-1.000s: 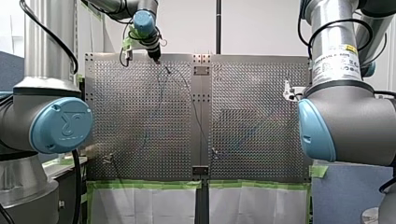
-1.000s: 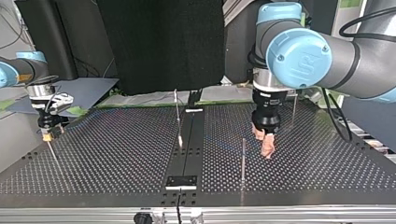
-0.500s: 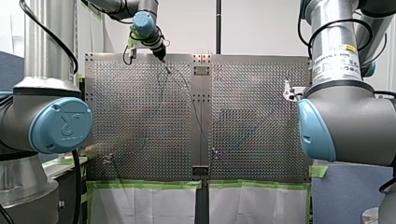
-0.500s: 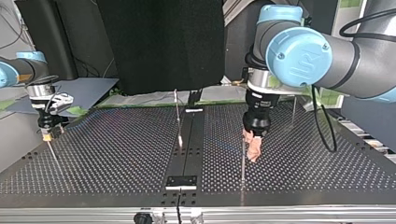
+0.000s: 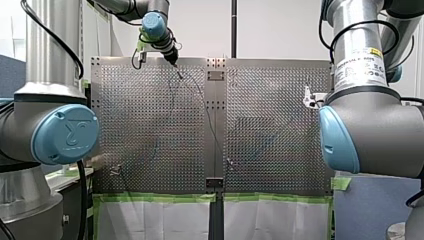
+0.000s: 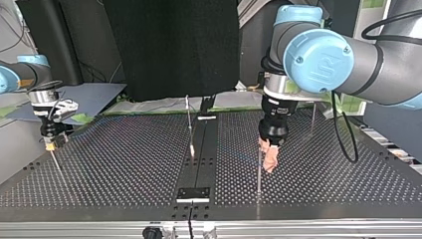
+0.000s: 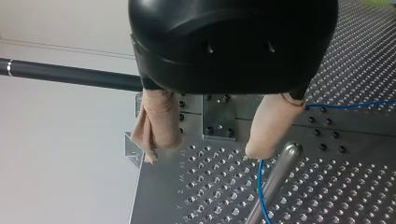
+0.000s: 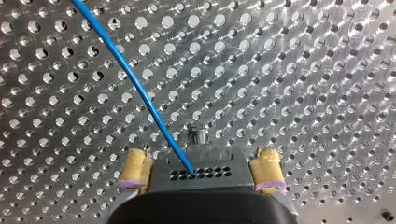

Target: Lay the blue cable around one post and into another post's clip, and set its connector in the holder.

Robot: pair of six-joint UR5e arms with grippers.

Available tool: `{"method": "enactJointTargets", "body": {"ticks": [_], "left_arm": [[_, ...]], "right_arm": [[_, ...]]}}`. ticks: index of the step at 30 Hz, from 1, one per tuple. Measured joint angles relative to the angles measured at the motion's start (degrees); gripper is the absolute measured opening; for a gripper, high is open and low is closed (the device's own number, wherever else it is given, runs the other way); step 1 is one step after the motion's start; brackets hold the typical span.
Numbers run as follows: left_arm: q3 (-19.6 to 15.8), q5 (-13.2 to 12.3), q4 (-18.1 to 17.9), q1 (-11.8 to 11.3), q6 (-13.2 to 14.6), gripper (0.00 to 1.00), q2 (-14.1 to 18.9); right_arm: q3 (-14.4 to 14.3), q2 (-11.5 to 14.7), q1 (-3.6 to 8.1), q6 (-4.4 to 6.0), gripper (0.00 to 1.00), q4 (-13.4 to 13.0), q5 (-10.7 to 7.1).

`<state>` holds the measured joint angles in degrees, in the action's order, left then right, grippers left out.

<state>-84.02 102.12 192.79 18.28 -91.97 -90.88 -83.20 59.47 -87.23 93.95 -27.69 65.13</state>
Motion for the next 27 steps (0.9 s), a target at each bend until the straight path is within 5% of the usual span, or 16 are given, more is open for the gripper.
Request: {"method": "enactJointTargets", "body": {"ticks": [12,20,27], "left_arm": [[-3.7,-2.0,-2.9,1.2,-1.0,1.00,0.1],[-7.8,-5.5,-6.9,2.6,-4.4,1.00,0.1],[-11.2,-6.0,-10.3,3.9,-7.7,1.00,0.1]], "right_arm": [[0.0,0.0,0.00,0.01,1.00,0.4,0.00],[0.0,0.0,-0.03,-0.01,1.00,0.4,0.00],[0.0,0.0,-0.06,0.02,1.00,0.2,0.01]]}}
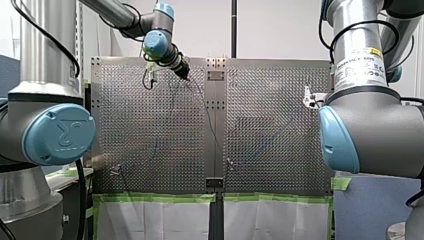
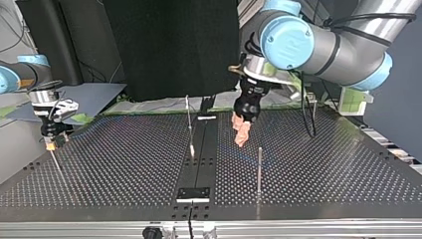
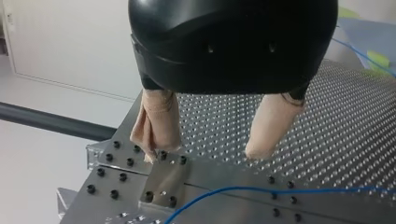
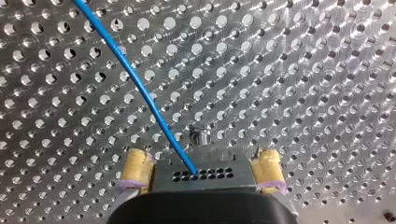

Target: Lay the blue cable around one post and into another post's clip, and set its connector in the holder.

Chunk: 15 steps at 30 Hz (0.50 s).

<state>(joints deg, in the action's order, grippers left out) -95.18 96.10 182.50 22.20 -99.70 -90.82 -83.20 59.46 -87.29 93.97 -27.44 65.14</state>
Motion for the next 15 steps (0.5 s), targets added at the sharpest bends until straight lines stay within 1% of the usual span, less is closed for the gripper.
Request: {"method": "enactJointTargets", "body": {"ticks": [8,12,15], "left_arm": [[-4.2,0.0,-4.2,0.8,-4.0,1.00,0.0],[-5.9,0.0,-5.8,1.1,-4.5,1.00,-0.6],[-7.3,0.0,-7.3,1.4,-4.5,1.00,-1.6]], "right_arm": [[0.1,0.0,-0.02,0.00,1.00,0.0,0.00],[0.1,0.0,-0.05,0.00,1.00,0.1,0.00],[0.1,0.0,-0.06,0.00,1.00,0.1,0.00]]}}
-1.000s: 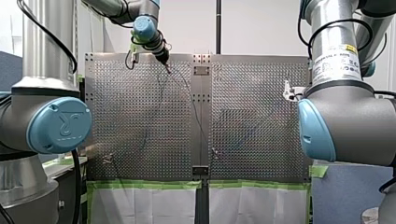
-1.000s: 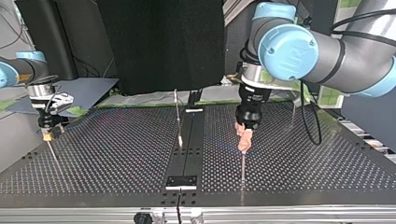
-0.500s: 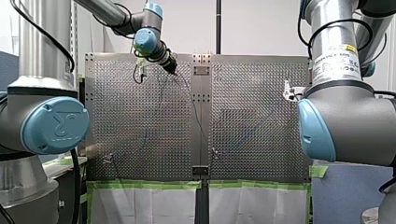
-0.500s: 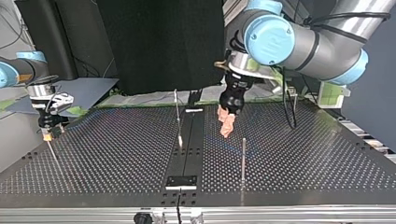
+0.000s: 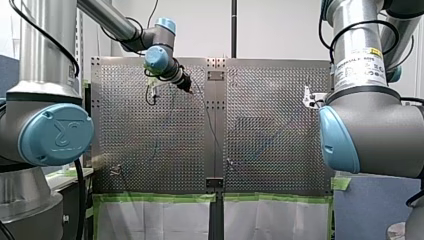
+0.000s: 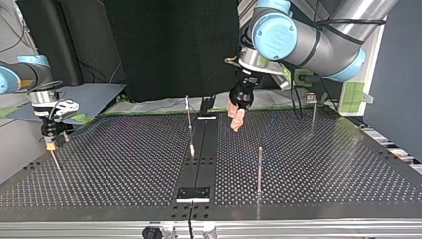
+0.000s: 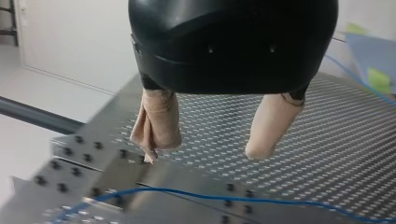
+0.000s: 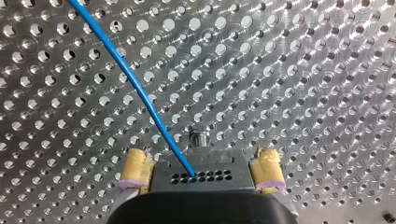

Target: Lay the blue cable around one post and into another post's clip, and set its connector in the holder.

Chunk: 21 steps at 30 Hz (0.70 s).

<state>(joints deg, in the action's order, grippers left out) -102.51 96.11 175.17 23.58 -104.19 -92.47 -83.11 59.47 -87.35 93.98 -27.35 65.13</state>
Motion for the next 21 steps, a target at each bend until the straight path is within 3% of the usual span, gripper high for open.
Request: {"method": "enactJointTargets", "body": {"ticks": [14,21], "left_arm": [[-6.9,0.8,-7.0,1.8,2.2,1.00,-6.5],[-10.6,3.0,-10.6,1.9,1.4,1.00,-7.0]], "right_arm": [[0.1,0.0,-0.11,-0.01,1.00,0.1,0.00],[0.1,0.0,-0.13,-0.03,1.00,0.1,0.00]]}}
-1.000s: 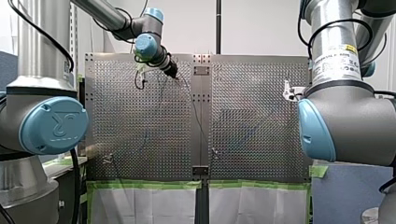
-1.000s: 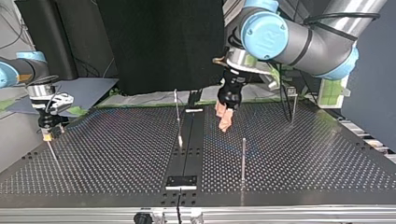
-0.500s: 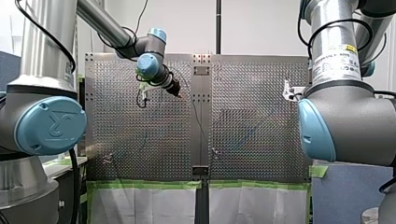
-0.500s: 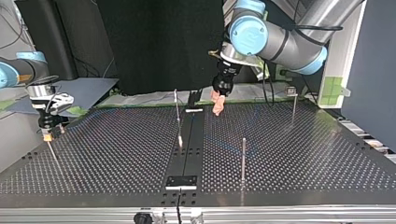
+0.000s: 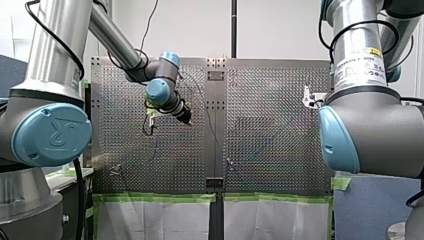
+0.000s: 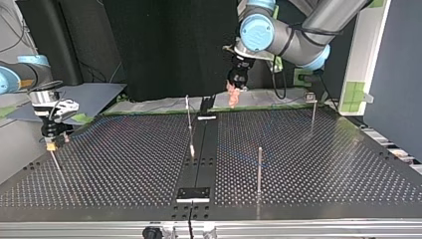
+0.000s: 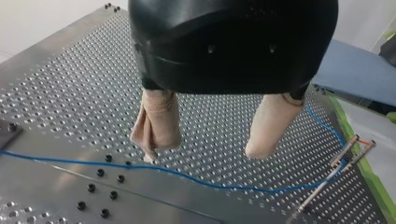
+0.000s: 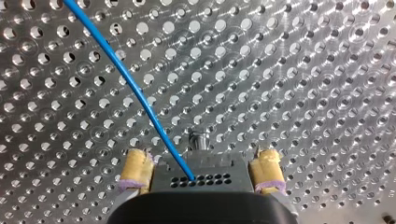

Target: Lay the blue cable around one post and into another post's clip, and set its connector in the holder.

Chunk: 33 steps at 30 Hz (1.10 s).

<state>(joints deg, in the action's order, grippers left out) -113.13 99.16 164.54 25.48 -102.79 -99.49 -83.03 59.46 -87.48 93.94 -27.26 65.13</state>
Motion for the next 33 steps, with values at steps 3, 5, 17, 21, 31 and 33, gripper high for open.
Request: {"method": "enactJointTargets", "body": {"ticks": [3,5,17,21,31,33], "left_arm": [[-1.5,0.9,-1.5,0.0,0.3,1.00,0.0],[-2.6,1.6,-2.6,0.0,0.9,1.00,0.0],[-8.8,1.5,-8.8,0.6,3.1,1.00,0.0],[-10.8,1.7,-10.8,0.6,2.9,1.00,0.0],[-16.3,1.9,-16.3,0.6,2.2,1.00,0.0],[-17.3,1.9,-17.3,0.6,2.1,1.00,0.0]], "right_arm": [[0.0,0.0,0.00,0.01,1.00,0.0,0.00],[0.0,0.0,0.00,0.00,1.00,0.0,0.00],[0.0,0.0,-0.02,0.01,1.00,-0.1,0.00],[0.0,0.0,-0.01,0.15,1.00,-0.2,0.00],[0.0,0.0,-0.02,0.22,1.00,-0.2,0.01],[0.0,0.0,-0.03,0.21,1.00,-0.2,0.00]]}}
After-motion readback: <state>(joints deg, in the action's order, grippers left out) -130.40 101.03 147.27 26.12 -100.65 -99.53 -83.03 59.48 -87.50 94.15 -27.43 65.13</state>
